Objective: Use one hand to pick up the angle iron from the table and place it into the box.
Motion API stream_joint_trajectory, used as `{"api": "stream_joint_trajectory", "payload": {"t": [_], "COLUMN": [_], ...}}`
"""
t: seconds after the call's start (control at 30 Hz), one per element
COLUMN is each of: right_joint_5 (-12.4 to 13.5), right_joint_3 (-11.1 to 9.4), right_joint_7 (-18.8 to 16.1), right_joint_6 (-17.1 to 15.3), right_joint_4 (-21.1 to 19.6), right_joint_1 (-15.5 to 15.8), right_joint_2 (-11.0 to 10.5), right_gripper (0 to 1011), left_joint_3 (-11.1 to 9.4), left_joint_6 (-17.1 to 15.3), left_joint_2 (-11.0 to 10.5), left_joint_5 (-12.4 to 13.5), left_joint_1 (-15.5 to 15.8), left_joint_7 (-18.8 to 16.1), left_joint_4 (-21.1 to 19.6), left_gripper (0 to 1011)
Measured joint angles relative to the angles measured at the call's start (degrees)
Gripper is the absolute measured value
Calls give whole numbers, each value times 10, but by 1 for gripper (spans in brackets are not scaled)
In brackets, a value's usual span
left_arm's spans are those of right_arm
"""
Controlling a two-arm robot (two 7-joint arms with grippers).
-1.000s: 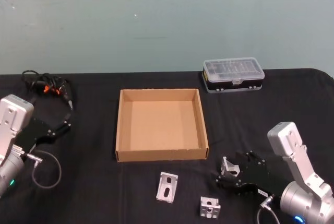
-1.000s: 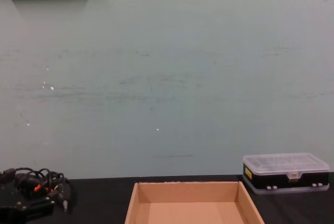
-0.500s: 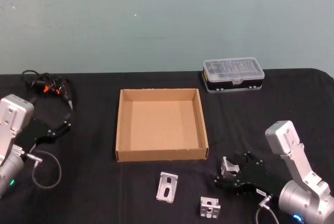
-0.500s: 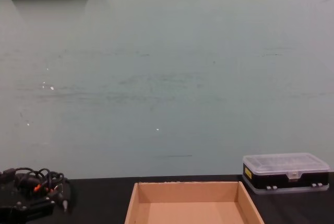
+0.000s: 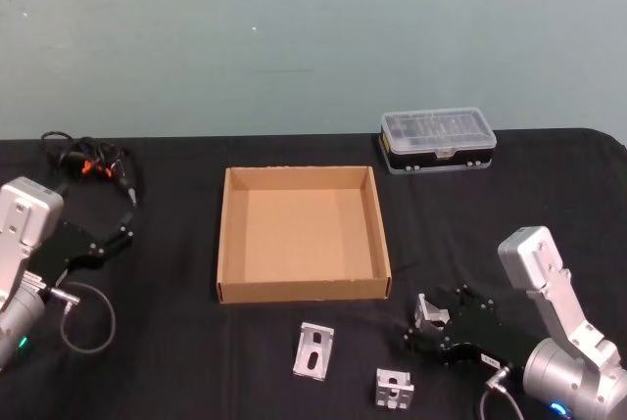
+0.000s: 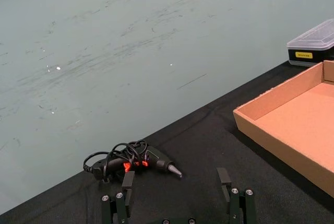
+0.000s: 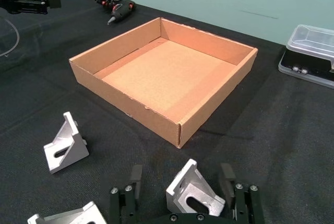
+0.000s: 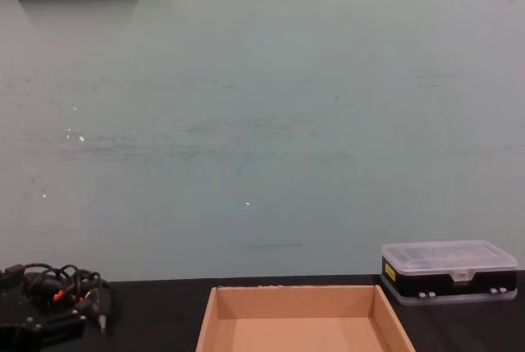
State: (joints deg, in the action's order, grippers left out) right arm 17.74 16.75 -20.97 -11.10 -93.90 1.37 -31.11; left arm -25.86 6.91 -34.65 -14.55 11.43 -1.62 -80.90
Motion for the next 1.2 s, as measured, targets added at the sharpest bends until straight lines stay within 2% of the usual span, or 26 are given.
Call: {"api": "stream_joint_trajectory", "payload": {"t": [0.03, 0.1, 0.17, 0.23, 0.3, 0.4, 0.43, 0.93, 1.2], "right_joint_5": [0, 0, 0, 0, 0, 0, 0, 0, 0], "right_joint_3": [0, 0, 0, 0, 0, 0, 0, 0, 0], "right_joint_7": [0, 0, 0, 0, 1, 1, 1, 1, 1], "right_joint_6": [0, 0, 0, 0, 1, 1, 1, 1, 1], "right_joint_4": [0, 0, 0, 0, 0, 0, 0, 0, 0], "right_joint_1": [0, 0, 0, 0, 0, 0, 0, 0, 0], "right_joint_2": [0, 0, 0, 0, 0, 0, 0, 0, 0], "right_gripper": [930, 848, 830, 738, 708, 599, 539, 92, 81], "left_joint_3": [0, 0, 0, 0, 0, 0, 0, 0, 0], "left_joint_6": [0, 0, 0, 0, 0, 0, 0, 0, 0], "left_joint_2": [0, 0, 0, 0, 0, 0, 0, 0, 0], "left_joint_5": [0, 0, 0, 0, 0, 0, 0, 0, 0], "left_joint_1": [0, 0, 0, 0, 0, 0, 0, 0, 0], "left_joint_7": [0, 0, 0, 0, 0, 0, 0, 0, 0], "left_joint_4": [0, 0, 0, 0, 0, 0, 0, 0, 0], "left_gripper": [1000, 1000, 1000, 1000, 1000, 1000, 1000, 1000, 1000]}}
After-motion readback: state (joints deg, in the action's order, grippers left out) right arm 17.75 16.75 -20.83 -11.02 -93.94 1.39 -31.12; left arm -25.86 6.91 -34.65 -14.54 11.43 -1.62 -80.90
